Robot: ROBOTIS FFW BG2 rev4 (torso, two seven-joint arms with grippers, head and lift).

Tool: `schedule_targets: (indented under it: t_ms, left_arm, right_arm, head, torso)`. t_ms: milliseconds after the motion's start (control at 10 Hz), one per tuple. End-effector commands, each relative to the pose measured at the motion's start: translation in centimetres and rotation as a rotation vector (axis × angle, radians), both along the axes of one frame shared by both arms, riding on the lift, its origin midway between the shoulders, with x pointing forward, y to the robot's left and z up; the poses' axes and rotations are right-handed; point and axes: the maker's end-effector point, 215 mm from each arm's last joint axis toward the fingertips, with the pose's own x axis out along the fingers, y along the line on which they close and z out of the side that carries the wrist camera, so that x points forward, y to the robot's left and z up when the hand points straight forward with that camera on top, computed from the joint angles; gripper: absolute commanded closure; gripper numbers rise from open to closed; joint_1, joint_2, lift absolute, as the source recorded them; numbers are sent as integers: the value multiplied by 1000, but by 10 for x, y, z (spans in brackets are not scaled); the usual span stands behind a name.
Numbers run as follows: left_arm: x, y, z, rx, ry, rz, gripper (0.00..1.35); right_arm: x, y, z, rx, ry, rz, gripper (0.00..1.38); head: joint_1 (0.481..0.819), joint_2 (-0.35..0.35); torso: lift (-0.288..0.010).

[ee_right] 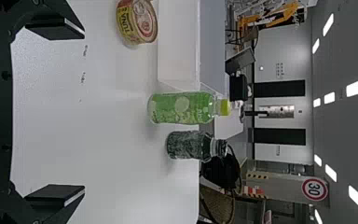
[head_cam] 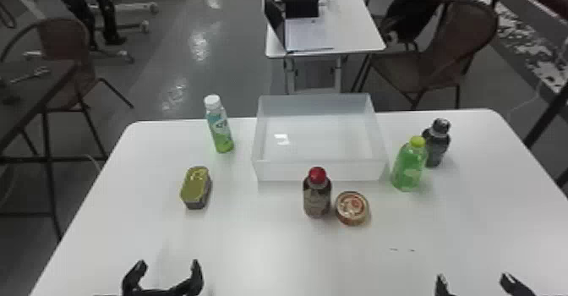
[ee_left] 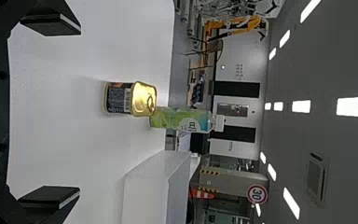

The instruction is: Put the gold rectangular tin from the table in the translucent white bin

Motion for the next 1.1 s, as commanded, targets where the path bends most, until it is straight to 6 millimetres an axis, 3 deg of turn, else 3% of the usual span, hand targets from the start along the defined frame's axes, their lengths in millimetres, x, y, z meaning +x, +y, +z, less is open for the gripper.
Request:
schedule_targets:
  t_ms: [0,500,1000]
  left_arm:
    - [0,-1,-1,-4,2,2,96]
    - [7,-2,-6,-7,20,-7,94]
    - [52,-2,-24,25,61,-59,91]
  right_arm:
    - [0,0,0,1,2,0,127]
    - [-1,0,-4,6,15,-2,127]
    - [5,5,-3,14,12,12,127]
  head:
    - [695,100]
    - [695,100]
    - [695,90]
  torso:
    - [-57]
    - [-57]
    - [-57]
